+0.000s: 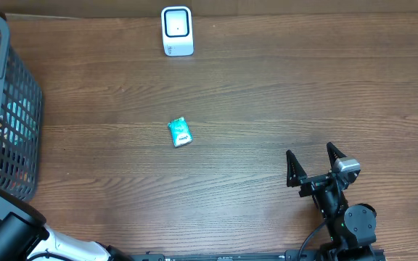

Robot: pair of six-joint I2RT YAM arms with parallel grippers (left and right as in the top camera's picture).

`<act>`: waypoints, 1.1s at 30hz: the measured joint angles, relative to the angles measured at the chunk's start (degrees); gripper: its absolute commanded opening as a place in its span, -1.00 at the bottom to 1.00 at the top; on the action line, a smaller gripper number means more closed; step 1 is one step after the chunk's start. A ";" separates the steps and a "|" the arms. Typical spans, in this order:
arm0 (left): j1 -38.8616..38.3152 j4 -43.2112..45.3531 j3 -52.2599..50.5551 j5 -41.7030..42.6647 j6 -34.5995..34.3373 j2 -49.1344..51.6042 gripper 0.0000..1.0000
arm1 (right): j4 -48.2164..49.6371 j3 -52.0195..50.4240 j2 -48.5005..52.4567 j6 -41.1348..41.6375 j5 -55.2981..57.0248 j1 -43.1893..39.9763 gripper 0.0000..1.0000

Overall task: Scan the item barcode
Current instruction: 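Return the left gripper to the basket and reach inside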

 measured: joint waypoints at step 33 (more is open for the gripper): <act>-0.44 -25.92 38.40 10.40 2.25 0.07 -0.92 | 0.02 0.00 0.00 0.02 0.00 0.00 1.00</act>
